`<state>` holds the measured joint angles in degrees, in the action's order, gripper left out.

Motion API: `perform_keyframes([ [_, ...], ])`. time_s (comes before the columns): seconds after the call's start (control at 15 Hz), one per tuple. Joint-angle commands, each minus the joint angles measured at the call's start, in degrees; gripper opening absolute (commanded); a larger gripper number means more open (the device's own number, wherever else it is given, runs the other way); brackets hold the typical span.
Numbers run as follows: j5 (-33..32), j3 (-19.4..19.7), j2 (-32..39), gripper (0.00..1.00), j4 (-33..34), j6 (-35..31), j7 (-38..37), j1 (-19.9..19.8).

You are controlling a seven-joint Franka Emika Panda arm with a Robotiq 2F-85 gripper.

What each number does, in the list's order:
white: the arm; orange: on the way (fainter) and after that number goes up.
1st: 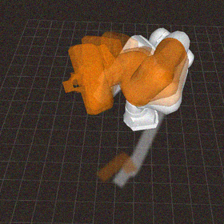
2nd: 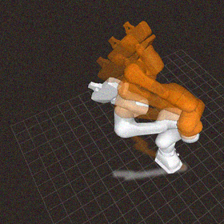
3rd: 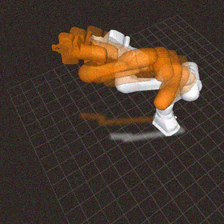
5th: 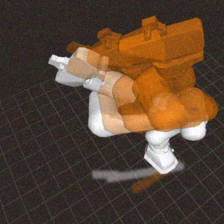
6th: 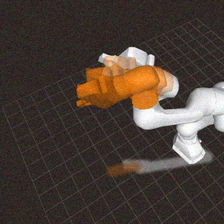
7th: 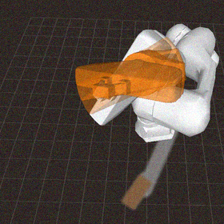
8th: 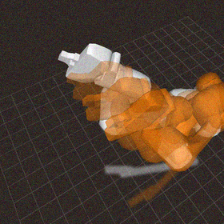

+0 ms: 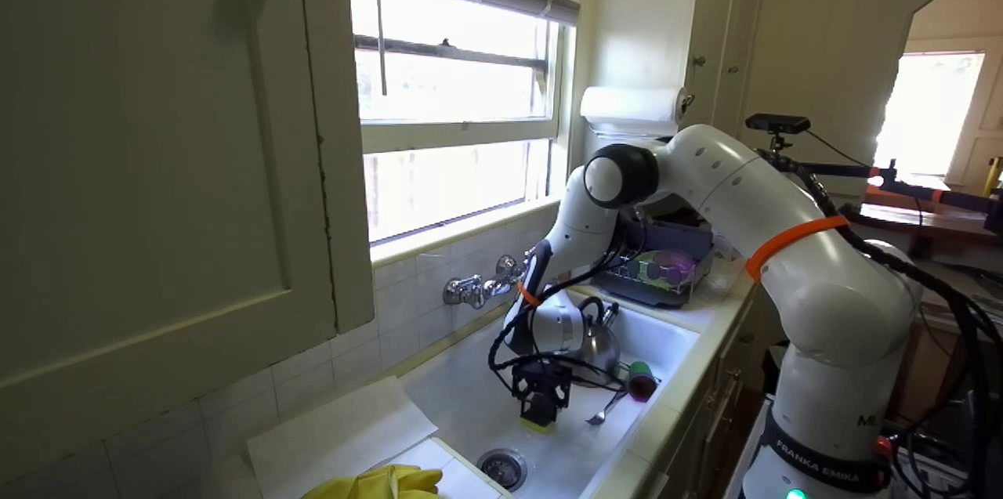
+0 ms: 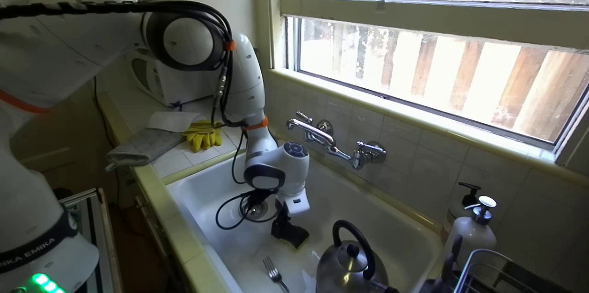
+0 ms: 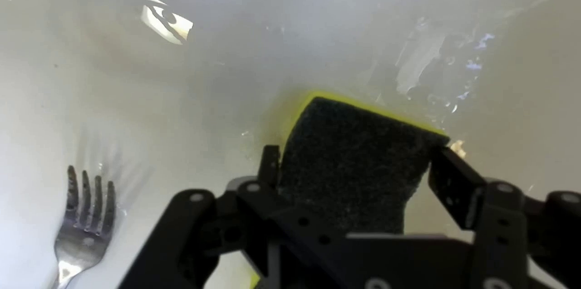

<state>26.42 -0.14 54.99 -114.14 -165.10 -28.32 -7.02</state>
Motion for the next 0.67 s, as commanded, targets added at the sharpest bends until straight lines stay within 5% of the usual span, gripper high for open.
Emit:
perform_keyframes([
  [0.0, 0.45, 1.03, 1.80, 0.53, 1.94, 0.50, -0.17, 1.16],
  [0.47, 0.54, 0.99, 1.11, 0.03, 2.02, 0.56, 0.17, 0.91],
  [0.6, 0.81, 0.50, -0.88, 0.05, 0.34, 0.25, 0.84, 0.26],
])
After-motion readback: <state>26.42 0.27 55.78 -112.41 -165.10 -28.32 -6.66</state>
